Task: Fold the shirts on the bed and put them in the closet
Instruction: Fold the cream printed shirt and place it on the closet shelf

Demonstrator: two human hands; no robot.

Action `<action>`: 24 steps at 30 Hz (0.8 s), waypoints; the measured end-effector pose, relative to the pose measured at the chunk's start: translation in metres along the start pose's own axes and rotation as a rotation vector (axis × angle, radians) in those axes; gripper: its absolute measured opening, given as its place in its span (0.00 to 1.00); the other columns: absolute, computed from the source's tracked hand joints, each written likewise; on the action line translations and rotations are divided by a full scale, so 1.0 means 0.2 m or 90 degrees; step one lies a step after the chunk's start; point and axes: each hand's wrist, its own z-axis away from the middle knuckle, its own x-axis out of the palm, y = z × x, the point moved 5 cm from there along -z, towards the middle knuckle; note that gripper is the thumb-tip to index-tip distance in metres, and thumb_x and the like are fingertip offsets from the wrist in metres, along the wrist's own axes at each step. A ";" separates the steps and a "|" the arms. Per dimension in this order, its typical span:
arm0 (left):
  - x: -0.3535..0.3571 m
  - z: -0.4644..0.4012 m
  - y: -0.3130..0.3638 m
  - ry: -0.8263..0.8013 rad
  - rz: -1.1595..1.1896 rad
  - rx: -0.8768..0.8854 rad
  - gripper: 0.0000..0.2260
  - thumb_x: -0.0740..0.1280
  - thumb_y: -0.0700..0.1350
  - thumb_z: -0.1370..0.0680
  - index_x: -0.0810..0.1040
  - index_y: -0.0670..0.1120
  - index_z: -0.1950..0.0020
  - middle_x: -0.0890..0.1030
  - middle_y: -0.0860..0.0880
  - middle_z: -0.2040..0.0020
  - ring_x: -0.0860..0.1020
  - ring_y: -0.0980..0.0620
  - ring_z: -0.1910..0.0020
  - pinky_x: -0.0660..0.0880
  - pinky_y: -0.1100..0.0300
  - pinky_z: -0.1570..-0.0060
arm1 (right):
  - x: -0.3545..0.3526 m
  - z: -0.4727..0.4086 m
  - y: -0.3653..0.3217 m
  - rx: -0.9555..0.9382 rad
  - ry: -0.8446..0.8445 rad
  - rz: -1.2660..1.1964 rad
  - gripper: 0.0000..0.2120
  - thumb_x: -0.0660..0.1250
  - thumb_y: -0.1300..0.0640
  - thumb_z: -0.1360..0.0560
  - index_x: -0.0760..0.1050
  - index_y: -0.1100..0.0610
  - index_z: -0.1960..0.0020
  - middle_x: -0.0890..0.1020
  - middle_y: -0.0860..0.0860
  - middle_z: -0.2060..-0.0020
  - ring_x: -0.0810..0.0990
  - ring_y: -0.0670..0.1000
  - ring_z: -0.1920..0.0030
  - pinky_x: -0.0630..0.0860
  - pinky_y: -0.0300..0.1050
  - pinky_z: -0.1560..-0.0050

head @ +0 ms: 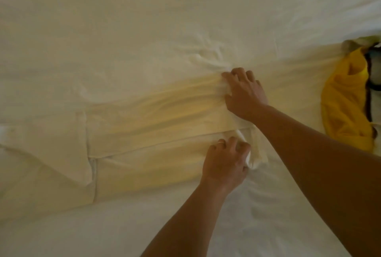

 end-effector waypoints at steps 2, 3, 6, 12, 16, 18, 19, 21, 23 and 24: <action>0.01 -0.03 0.04 0.020 -0.005 0.016 0.16 0.74 0.49 0.32 0.79 0.50 0.45 0.80 0.46 0.52 0.79 0.44 0.61 0.74 0.55 0.68 | 0.01 -0.02 0.01 -0.004 -0.002 0.001 0.28 0.65 0.56 0.25 0.66 0.50 0.26 0.67 0.53 0.32 0.66 0.60 0.33 0.68 0.57 0.37; 0.01 -0.04 0.06 0.029 -0.010 0.030 0.13 0.72 0.46 0.31 0.80 0.50 0.46 0.80 0.46 0.54 0.79 0.44 0.62 0.73 0.56 0.69 | 0.02 -0.02 0.01 0.001 -0.002 0.007 0.27 0.65 0.55 0.26 0.66 0.50 0.27 0.69 0.54 0.33 0.66 0.60 0.34 0.68 0.57 0.37; 0.01 -0.05 0.09 0.061 -0.009 0.041 0.09 0.65 0.41 0.29 0.80 0.49 0.52 0.80 0.47 0.60 0.78 0.45 0.68 0.70 0.58 0.75 | 0.00 -0.03 0.03 0.033 -0.008 0.030 0.23 0.65 0.51 0.25 0.71 0.51 0.31 0.74 0.54 0.37 0.66 0.60 0.34 0.65 0.56 0.37; -0.10 0.11 -0.04 0.158 0.293 -0.121 0.09 0.63 0.45 0.23 0.76 0.46 0.44 0.80 0.48 0.57 0.79 0.46 0.62 0.75 0.55 0.67 | -0.09 0.01 -0.06 0.109 -0.017 -0.030 0.17 0.64 0.52 0.27 0.79 0.52 0.39 0.76 0.52 0.42 0.65 0.59 0.36 0.61 0.53 0.43; -0.21 0.32 -0.15 0.270 0.485 -0.271 0.05 0.68 0.43 0.26 0.74 0.49 0.52 0.75 0.57 0.65 0.74 0.54 0.67 0.67 0.60 0.67 | -0.15 0.05 -0.26 0.109 -0.027 -0.049 0.14 0.66 0.50 0.28 0.80 0.51 0.45 0.76 0.48 0.53 0.66 0.56 0.39 0.57 0.52 0.48; -0.25 0.44 -0.23 0.309 0.573 -0.332 0.06 0.68 0.43 0.28 0.73 0.51 0.55 0.75 0.56 0.68 0.73 0.54 0.69 0.69 0.58 0.70 | -0.19 0.06 -0.39 0.121 -0.033 -0.110 0.11 0.67 0.50 0.28 0.80 0.53 0.49 0.77 0.49 0.58 0.71 0.54 0.45 0.58 0.52 0.47; -0.27 0.51 -0.28 0.332 0.606 -0.359 0.06 0.68 0.43 0.28 0.73 0.52 0.56 0.75 0.56 0.69 0.73 0.55 0.70 0.70 0.56 0.71 | -0.20 0.06 -0.48 0.128 -0.035 -0.155 0.10 0.67 0.50 0.28 0.80 0.54 0.51 0.77 0.48 0.61 0.73 0.54 0.49 0.60 0.52 0.46; -0.31 0.66 -0.40 0.376 0.650 -0.404 0.07 0.68 0.43 0.29 0.72 0.54 0.57 0.77 0.55 0.67 0.73 0.56 0.71 0.70 0.56 0.71 | -0.20 0.05 -0.67 0.143 -0.049 -0.251 0.09 0.67 0.52 0.29 0.79 0.58 0.57 0.77 0.48 0.66 0.75 0.53 0.57 0.65 0.53 0.45; -0.36 0.82 -0.53 0.418 0.681 -0.449 0.06 0.69 0.43 0.28 0.74 0.53 0.57 0.78 0.56 0.66 0.73 0.56 0.71 0.68 0.61 0.71 | -0.19 0.05 -0.88 0.134 -0.060 -0.321 0.12 0.66 0.51 0.34 0.79 0.60 0.59 0.76 0.49 0.67 0.74 0.52 0.62 0.69 0.53 0.46; -0.38 0.89 -0.60 0.438 0.695 -0.477 0.05 0.68 0.43 0.28 0.74 0.52 0.58 0.78 0.57 0.66 0.73 0.56 0.70 0.68 0.63 0.70 | -0.18 0.04 -0.98 0.120 -0.067 -0.350 0.13 0.66 0.51 0.37 0.79 0.60 0.61 0.76 0.49 0.68 0.75 0.53 0.63 0.71 0.53 0.48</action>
